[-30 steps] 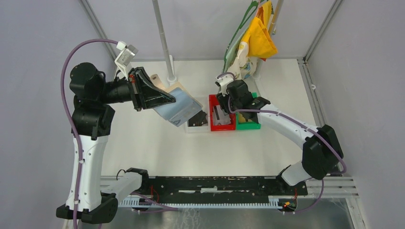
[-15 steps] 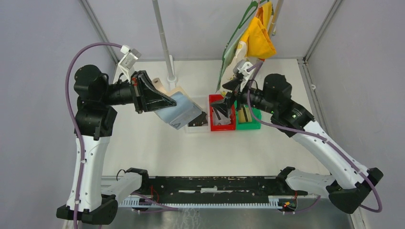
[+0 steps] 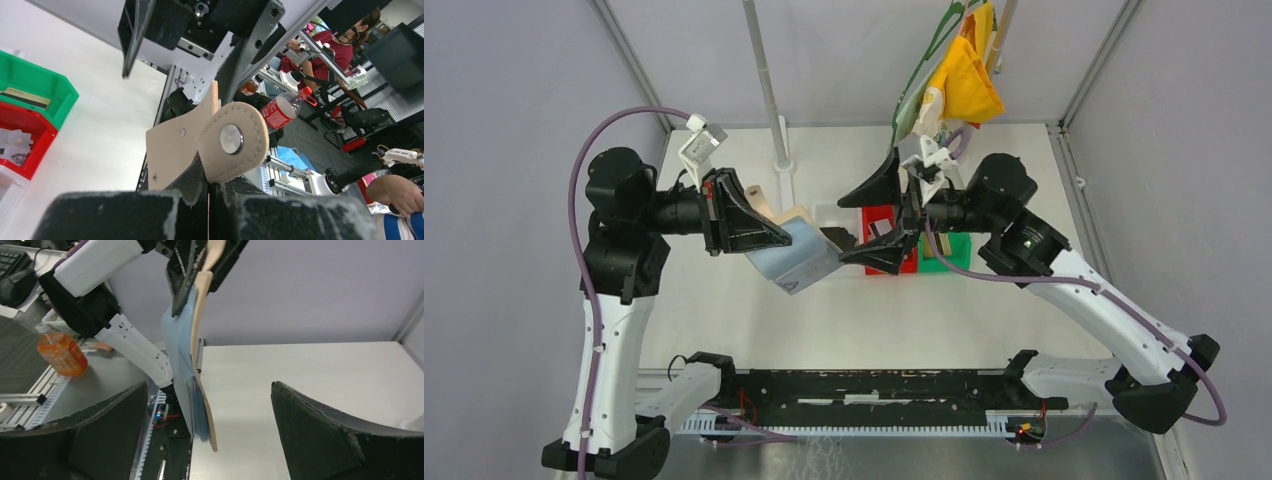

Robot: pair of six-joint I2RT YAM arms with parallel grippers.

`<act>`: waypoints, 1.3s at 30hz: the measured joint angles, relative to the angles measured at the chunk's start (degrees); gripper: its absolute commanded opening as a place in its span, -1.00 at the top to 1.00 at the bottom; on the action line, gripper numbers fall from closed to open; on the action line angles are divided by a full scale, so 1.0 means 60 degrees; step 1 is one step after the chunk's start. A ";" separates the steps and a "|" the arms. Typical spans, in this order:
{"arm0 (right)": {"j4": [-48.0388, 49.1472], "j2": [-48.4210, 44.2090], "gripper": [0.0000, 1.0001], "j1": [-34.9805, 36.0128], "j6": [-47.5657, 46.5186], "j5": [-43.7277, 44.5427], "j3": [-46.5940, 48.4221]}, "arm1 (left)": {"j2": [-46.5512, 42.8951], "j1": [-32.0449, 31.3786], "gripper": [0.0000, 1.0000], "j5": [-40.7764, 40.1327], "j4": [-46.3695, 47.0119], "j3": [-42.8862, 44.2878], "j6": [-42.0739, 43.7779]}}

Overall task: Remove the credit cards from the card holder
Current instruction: Remove the credit card from the card holder.

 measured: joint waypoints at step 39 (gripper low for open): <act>0.2637 0.1060 1.00 0.1508 0.4255 0.2044 -0.0790 | -0.0375 0.0011 -0.70 -0.0933 -0.1676 0.0098 0.2317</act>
